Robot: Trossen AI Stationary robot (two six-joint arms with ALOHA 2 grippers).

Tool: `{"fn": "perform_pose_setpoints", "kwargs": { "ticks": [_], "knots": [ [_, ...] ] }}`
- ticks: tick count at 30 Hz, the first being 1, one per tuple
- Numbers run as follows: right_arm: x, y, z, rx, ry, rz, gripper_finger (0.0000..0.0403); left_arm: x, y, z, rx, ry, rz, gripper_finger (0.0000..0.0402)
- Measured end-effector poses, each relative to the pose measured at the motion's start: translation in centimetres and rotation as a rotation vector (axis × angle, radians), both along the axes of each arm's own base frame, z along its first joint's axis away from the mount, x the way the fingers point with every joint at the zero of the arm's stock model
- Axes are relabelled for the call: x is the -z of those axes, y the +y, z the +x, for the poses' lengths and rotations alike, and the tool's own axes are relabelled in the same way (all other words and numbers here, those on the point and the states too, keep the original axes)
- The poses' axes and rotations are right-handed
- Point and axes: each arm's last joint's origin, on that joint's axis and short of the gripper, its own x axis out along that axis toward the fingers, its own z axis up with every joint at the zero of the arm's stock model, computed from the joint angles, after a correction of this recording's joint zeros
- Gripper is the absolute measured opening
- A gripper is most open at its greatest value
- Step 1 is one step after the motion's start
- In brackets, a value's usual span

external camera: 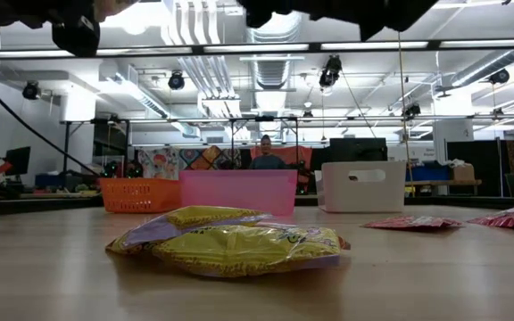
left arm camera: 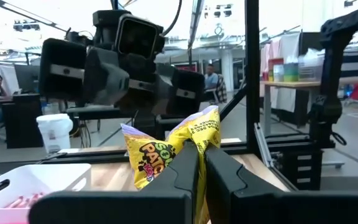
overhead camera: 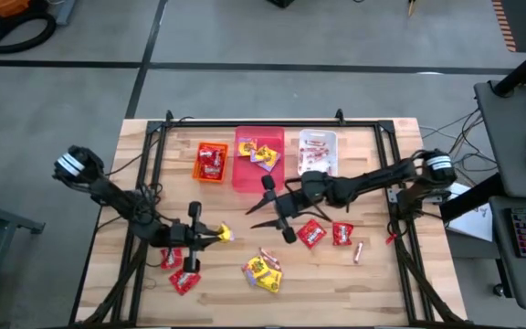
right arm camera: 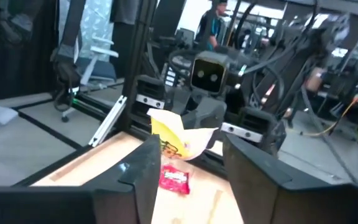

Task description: Organize candy in baskets

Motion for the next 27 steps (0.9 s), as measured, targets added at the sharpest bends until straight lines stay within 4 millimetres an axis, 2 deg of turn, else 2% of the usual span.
{"fn": "perform_pose_setpoints", "kwargs": {
  "ticks": [6,12,19,27],
  "knots": [
    [1.1,0.2,2.5,-0.001,0.024,0.005,0.0208,0.1,-0.3,0.5,-0.004,0.005,0.004,0.0000],
    [1.6,0.3,3.9,-0.002,0.021,-0.015,0.0231,0.0,-0.2,0.4,-0.004,-0.007,-0.011,0.0000],
    [2.0,0.4,5.3,-0.005,0.011,-0.040,0.0234,0.2,0.1,0.8,-0.025,0.002,-0.003,0.0000],
    [1.9,0.5,5.4,-0.028,0.001,-0.076,0.0221,0.2,0.2,0.8,-0.027,0.001,-0.006,0.0000]
  ]
}}
